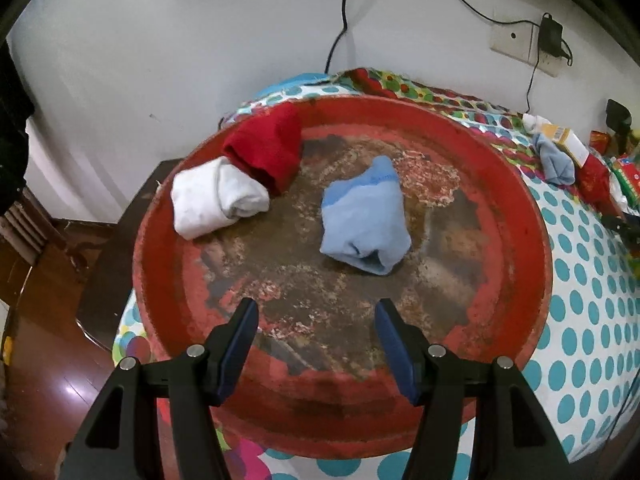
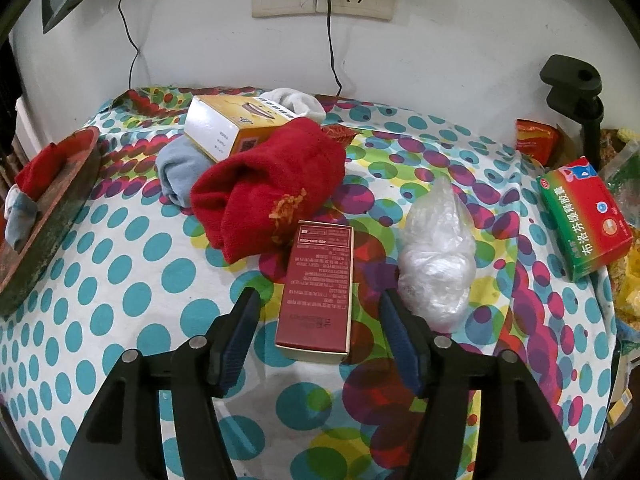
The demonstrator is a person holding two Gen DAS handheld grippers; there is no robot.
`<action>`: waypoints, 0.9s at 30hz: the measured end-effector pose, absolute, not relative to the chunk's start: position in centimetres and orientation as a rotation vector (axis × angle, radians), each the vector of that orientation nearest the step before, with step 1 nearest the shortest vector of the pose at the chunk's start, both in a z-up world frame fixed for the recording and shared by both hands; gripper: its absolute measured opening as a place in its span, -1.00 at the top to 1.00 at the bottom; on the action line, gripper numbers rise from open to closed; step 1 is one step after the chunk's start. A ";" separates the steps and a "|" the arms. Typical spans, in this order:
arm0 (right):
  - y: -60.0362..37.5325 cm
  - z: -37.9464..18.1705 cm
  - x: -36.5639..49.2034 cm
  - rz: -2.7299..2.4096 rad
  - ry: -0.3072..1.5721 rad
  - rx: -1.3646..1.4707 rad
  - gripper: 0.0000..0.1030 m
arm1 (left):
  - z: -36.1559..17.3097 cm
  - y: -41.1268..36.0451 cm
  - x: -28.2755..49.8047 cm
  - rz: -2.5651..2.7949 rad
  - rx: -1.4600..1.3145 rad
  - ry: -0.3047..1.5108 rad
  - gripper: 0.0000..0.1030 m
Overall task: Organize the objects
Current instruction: 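Lift the maroon box with the right tool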
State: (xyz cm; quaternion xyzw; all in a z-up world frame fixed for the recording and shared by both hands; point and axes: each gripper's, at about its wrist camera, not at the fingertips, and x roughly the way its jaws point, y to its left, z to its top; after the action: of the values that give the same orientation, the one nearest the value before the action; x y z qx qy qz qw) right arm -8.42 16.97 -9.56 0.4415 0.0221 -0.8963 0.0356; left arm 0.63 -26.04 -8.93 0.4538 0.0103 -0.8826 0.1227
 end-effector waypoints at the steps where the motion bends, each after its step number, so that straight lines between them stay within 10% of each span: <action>1: 17.0 -9.6 -8.4 -2.753 0.064 1.357 -0.15 | -8.8 -26.0 0.7 -2.584 1.319 0.028 -0.21; 8: 16.4 -9.5 -8.7 -2.771 0.058 1.366 -0.12 | -8.6 -26.5 0.7 -2.560 1.294 0.002 -0.21; 12: 16.3 -9.3 -8.3 -2.810 0.005 1.369 0.46 | -8.6 -27.0 0.9 -2.555 1.290 0.020 -0.21; 27: 14.4 -8.1 -5.2 -2.830 -0.098 1.386 0.46 | -8.1 -27.8 1.2 -2.592 1.281 0.128 -0.21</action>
State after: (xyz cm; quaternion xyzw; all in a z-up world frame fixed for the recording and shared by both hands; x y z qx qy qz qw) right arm -5.24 14.43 -8.10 0.4397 -0.0310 -0.8976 -0.0057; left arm 1.16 -27.76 -8.14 0.4392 0.0438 -0.8888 0.1236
